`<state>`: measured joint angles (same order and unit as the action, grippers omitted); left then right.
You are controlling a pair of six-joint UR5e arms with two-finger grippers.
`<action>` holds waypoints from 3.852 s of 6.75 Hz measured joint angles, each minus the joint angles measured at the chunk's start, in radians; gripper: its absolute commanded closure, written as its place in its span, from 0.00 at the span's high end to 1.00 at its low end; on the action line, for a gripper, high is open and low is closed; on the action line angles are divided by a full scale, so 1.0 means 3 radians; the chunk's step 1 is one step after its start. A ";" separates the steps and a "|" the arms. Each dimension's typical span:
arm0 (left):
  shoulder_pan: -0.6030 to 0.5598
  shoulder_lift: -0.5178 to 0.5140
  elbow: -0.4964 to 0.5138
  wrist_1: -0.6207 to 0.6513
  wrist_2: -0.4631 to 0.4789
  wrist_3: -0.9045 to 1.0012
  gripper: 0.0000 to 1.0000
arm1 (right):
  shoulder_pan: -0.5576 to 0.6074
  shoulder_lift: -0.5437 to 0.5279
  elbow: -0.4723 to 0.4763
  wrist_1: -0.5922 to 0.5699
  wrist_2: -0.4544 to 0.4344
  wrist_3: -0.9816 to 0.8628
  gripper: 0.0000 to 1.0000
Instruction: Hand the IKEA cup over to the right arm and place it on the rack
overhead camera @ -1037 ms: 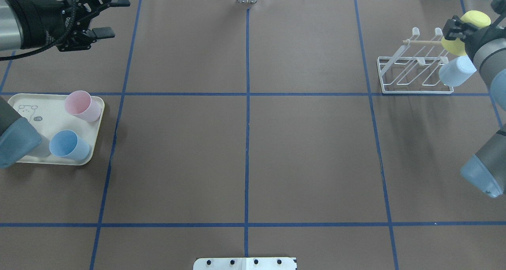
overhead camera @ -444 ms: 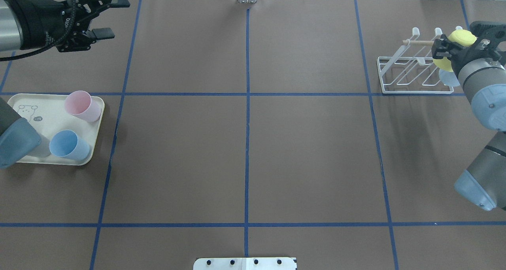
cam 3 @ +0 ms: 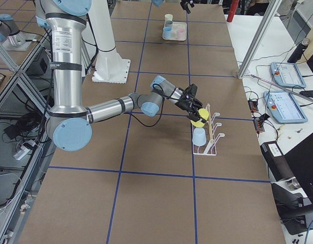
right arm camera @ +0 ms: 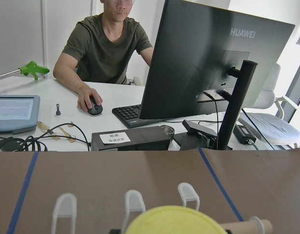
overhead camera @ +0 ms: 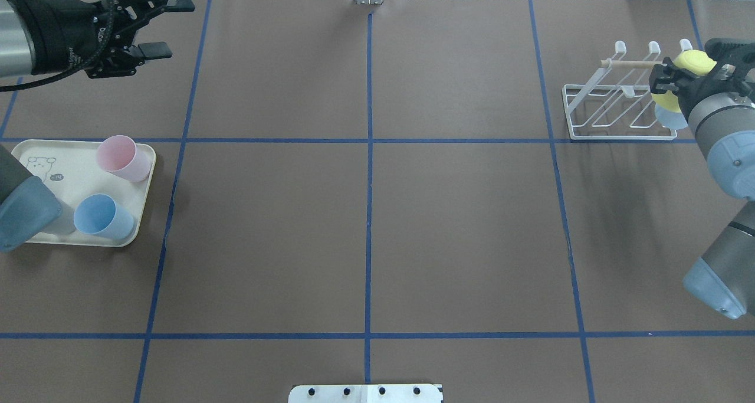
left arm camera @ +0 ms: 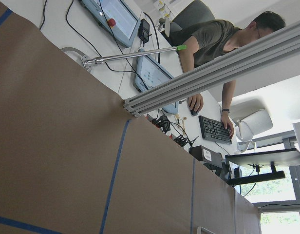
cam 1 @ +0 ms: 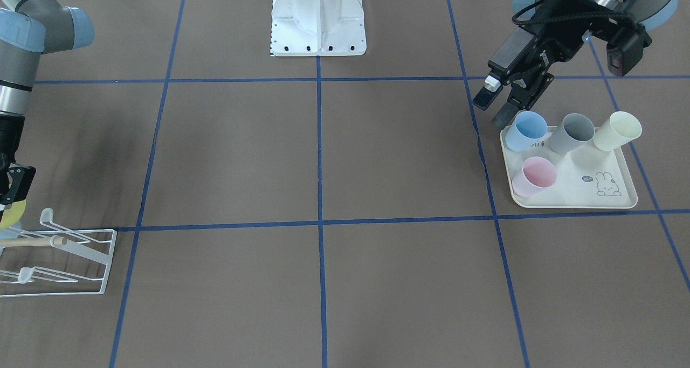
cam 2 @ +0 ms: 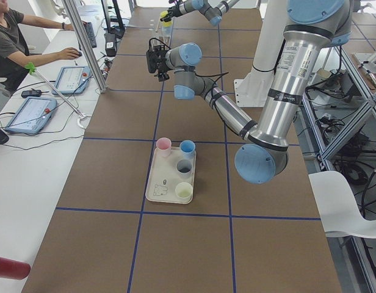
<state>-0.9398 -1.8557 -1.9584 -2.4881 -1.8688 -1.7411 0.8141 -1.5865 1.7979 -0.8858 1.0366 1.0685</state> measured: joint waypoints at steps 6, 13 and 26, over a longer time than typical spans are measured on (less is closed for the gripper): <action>0.0003 0.0038 0.0001 -0.0005 0.0001 -0.0005 0.99 | -0.0071 0.0076 -0.0107 0.0015 0.0000 0.0002 0.00; 0.0014 0.0036 -0.0001 -0.0005 0.0002 -0.0021 0.99 | -0.0053 0.0026 -0.0147 0.0037 -0.0008 -0.0003 0.00; -0.0012 0.0242 -0.0005 0.0009 -0.0041 0.0431 0.99 | -0.0024 -0.0007 0.0222 0.0022 0.0217 -0.0156 1.00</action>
<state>-0.9433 -1.7829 -1.9599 -2.4853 -1.8812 -1.6116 0.8068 -1.5887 1.8645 -0.8793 1.1017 1.0217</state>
